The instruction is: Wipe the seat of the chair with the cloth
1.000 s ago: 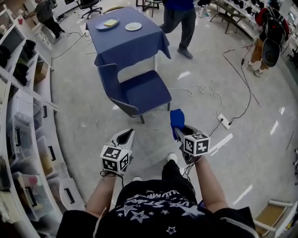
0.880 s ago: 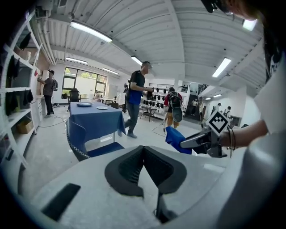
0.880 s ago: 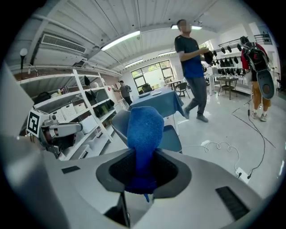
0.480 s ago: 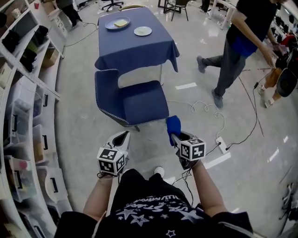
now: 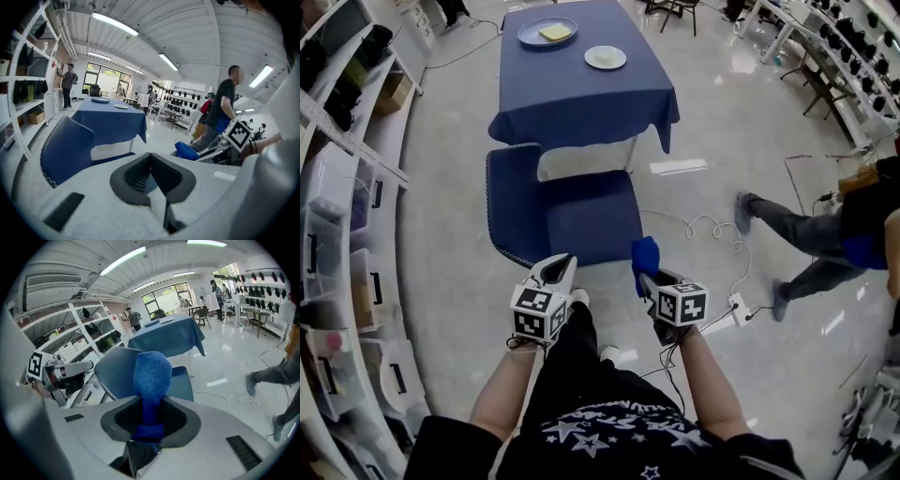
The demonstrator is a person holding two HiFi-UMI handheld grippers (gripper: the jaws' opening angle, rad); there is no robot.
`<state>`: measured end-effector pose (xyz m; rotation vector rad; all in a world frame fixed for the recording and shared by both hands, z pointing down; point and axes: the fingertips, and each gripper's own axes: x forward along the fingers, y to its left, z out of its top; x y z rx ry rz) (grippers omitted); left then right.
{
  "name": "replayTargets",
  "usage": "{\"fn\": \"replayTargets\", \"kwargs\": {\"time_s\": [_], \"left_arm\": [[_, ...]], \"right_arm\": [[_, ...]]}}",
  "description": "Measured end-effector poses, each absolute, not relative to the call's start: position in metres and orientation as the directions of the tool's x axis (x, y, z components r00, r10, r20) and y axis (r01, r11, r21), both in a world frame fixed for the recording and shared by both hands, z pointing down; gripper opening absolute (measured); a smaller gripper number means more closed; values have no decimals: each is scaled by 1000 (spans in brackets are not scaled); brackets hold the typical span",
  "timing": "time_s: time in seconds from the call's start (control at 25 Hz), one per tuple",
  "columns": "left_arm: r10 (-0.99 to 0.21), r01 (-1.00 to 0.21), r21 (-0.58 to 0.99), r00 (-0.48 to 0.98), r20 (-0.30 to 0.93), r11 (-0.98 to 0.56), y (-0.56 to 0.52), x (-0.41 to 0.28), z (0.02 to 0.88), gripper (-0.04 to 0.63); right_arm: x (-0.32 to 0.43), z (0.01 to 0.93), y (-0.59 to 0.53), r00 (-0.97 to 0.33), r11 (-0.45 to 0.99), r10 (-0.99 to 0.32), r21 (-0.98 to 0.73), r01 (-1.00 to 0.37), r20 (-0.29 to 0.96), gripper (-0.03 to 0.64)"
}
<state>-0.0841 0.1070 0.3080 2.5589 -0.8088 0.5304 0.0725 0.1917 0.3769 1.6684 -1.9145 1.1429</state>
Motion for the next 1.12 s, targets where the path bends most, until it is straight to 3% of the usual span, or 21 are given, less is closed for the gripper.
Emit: {"fn": "replayTargets", "kwargs": {"time_s": [0.6,1.12], "left_arm": [[-393,-668,327,691,607,-668,-59,-61,411,20],[-465,-826,301,527,711,-476,-119,-74,491,20]], "right_arm": [[88,442,3,-231,-51,-544,-306,-951,807,107],[66,537,-107,-346,36,-455,-371,-928,821,107]]}}
